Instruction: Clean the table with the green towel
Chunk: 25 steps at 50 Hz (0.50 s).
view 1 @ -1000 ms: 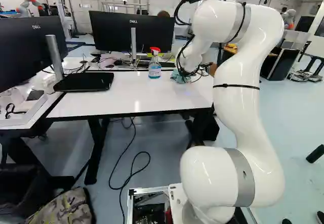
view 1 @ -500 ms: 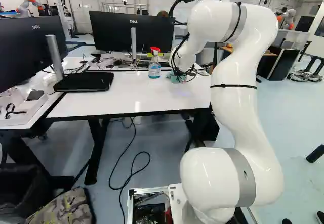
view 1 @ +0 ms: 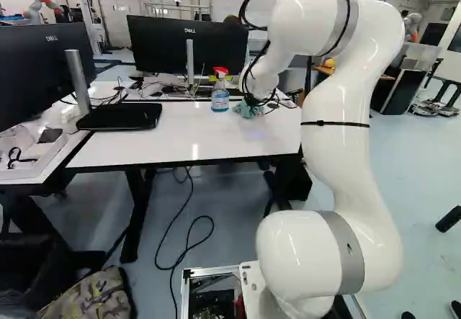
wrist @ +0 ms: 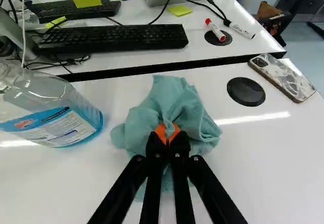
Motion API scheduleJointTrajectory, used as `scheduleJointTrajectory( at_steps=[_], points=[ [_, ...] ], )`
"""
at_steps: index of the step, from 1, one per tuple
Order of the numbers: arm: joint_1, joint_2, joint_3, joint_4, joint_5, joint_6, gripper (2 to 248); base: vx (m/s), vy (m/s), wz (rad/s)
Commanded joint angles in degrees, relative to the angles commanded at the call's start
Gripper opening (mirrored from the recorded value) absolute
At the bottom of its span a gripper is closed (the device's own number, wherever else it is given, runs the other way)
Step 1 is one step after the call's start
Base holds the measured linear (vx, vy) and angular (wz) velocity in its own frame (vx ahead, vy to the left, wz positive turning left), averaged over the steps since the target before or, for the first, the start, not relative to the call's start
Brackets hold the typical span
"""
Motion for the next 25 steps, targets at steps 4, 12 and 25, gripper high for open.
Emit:
scheduleJointTrajectory(
  at_steps=[4, 12, 25],
  points=[
    [0.0, 0.5, 0.1, 0.0, 0.0, 0.0, 26, 0.0, 0.0, 0.0],
    [0.21, 1.51, 0.58, 0.0, 0.0, 0.0, 26, 0.0, 0.0, 0.0],
    [1.47, 3.67, 3.38, 0.0, 0.0, 0.0, 26, 0.0, 0.0, 0.0]
  ],
)
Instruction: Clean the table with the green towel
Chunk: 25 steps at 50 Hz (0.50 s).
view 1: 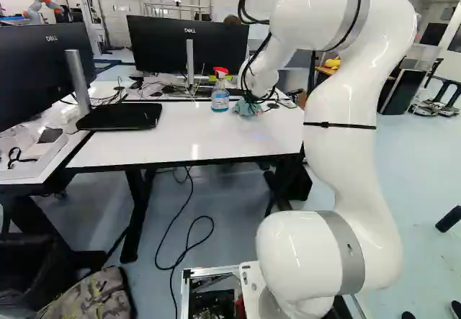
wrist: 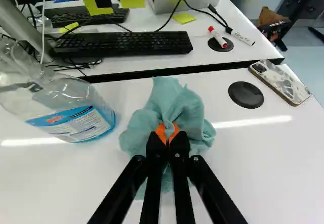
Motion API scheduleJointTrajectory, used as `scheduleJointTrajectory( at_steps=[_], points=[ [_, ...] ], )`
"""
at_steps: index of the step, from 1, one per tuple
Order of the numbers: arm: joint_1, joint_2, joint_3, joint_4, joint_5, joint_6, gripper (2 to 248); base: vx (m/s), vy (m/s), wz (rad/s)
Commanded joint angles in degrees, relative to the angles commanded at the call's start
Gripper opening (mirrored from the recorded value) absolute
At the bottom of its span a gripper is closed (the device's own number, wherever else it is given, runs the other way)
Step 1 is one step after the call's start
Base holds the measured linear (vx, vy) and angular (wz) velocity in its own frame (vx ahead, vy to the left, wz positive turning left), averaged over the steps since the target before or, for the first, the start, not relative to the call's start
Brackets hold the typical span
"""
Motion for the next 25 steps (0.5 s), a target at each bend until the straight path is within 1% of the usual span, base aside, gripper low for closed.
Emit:
scheduleJointTrajectory(
  at_steps=[25],
  points=[
    [3.05, 4.84, 6.13, 0.0, 0.0, 0.0, 26, 0.0, 0.0, 0.0]
  ],
)
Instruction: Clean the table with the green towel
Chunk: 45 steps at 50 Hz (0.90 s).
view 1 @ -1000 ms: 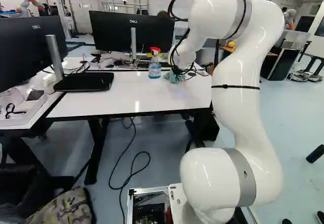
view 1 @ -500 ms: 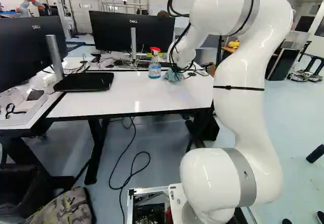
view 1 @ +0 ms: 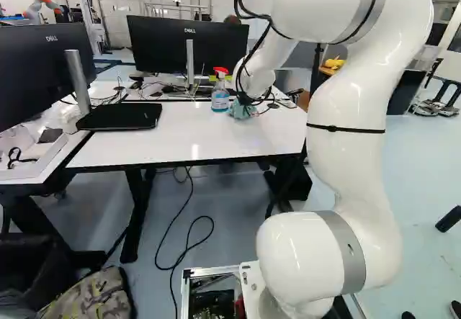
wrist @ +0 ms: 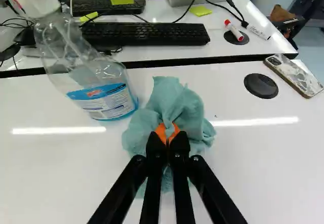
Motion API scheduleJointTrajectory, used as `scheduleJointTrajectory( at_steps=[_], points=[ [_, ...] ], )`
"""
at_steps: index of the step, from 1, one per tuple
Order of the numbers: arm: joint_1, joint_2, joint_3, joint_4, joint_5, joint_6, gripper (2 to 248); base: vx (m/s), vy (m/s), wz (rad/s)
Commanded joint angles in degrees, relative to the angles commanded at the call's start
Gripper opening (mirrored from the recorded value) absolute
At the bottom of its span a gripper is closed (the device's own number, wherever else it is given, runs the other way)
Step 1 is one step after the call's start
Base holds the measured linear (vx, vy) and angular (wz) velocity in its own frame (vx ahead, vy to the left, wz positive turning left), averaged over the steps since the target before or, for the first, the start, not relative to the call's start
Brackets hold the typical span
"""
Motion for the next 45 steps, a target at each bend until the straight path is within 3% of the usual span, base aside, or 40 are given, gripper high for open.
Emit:
scheduleJointTrajectory(
  at_steps=[28, 45],
  points=[
    [3.64, 5.28, 6.46, 0.25, 0.0, 0.0, 26, 0.0, 0.0, 0.0],
    [4.09, 6.07, 7.4, 4.2, 0.0, 0.0, 26, 0.0, 0.0, 0.0]
  ],
)
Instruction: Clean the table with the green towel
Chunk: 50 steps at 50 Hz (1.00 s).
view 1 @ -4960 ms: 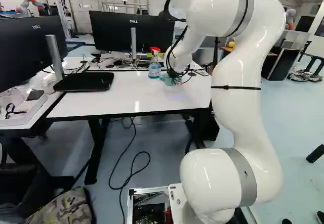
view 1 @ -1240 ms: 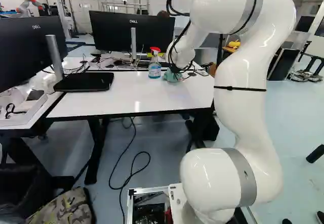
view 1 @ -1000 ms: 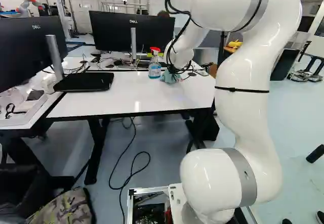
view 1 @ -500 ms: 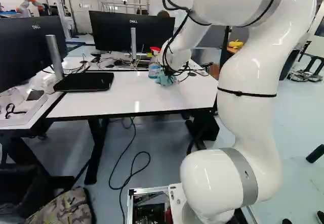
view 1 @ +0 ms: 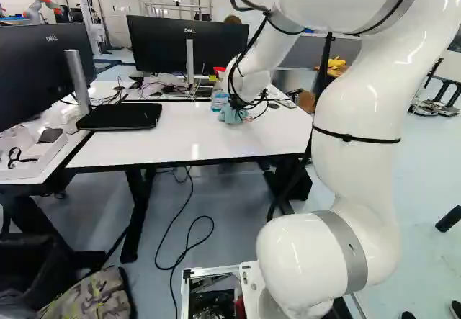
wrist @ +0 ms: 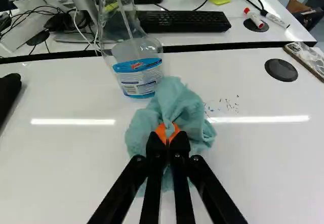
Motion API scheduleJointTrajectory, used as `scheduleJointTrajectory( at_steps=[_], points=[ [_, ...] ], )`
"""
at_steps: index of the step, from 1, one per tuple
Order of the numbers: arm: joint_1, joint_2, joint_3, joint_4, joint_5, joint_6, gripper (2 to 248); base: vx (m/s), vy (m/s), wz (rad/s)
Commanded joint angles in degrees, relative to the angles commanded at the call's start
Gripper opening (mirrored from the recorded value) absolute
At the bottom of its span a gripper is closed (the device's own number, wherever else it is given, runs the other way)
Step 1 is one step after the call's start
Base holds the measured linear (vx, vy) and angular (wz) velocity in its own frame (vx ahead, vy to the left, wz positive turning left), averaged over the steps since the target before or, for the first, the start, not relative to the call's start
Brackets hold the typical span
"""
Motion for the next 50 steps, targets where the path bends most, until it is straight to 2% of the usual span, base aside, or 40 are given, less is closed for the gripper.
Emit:
scheduleJointTrajectory(
  at_steps=[34, 50],
  points=[
    [0.0, 0.0, 0.0, 12.01, 0.0, 0.0, 26, 0.0, 0.0, 0.0],
    [0.0, 0.0, 0.0, 11.95, 0.0, 0.0, 26, 0.0, 0.0, 0.0]
  ],
)
